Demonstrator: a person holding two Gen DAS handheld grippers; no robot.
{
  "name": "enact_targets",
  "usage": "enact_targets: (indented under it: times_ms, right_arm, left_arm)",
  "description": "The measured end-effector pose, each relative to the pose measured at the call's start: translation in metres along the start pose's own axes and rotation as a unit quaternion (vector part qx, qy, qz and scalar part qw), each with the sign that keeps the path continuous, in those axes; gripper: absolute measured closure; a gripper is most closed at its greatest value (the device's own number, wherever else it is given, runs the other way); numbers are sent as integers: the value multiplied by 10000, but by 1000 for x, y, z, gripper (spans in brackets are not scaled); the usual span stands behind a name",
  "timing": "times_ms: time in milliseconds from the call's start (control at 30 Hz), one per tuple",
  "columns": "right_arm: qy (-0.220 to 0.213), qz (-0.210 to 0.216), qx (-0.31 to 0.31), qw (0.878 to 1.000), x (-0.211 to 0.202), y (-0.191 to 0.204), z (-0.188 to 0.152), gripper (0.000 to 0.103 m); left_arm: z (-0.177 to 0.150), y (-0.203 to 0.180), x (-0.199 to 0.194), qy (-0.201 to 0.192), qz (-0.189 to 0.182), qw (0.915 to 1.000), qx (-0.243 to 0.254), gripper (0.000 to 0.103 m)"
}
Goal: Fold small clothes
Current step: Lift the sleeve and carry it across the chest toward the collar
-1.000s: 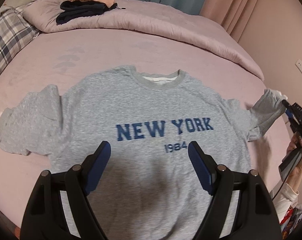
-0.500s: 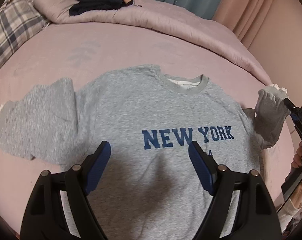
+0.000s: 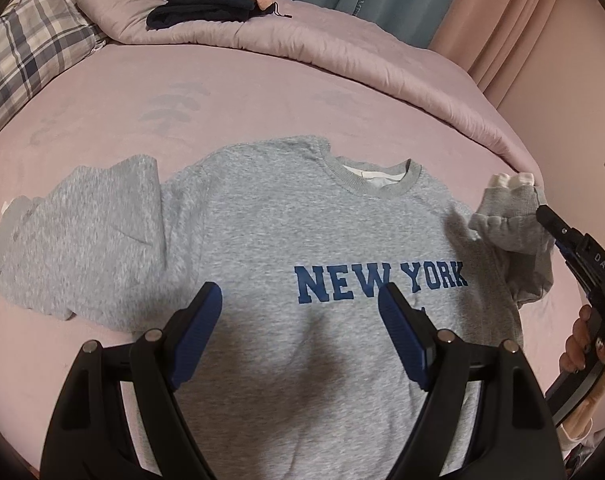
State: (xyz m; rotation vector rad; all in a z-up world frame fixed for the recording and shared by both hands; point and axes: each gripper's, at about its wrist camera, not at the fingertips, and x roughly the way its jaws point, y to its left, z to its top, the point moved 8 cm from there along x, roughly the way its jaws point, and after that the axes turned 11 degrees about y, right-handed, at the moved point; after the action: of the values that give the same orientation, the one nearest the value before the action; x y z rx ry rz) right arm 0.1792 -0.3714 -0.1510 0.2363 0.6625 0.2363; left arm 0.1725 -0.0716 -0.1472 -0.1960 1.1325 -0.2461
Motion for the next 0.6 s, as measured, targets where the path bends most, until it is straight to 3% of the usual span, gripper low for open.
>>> enact_targets:
  times_ms: [233, 600]
  right_arm:
    - [265, 372, -371, 9983, 11, 35, -14, 84]
    - [1253, 595, -816, 9870, 53, 72, -55, 86]
  left_arm:
    - [-1, 2, 4, 85, -18, 10000, -21, 22]
    - [-2, 4, 12, 197, -13, 9998, -33, 22]
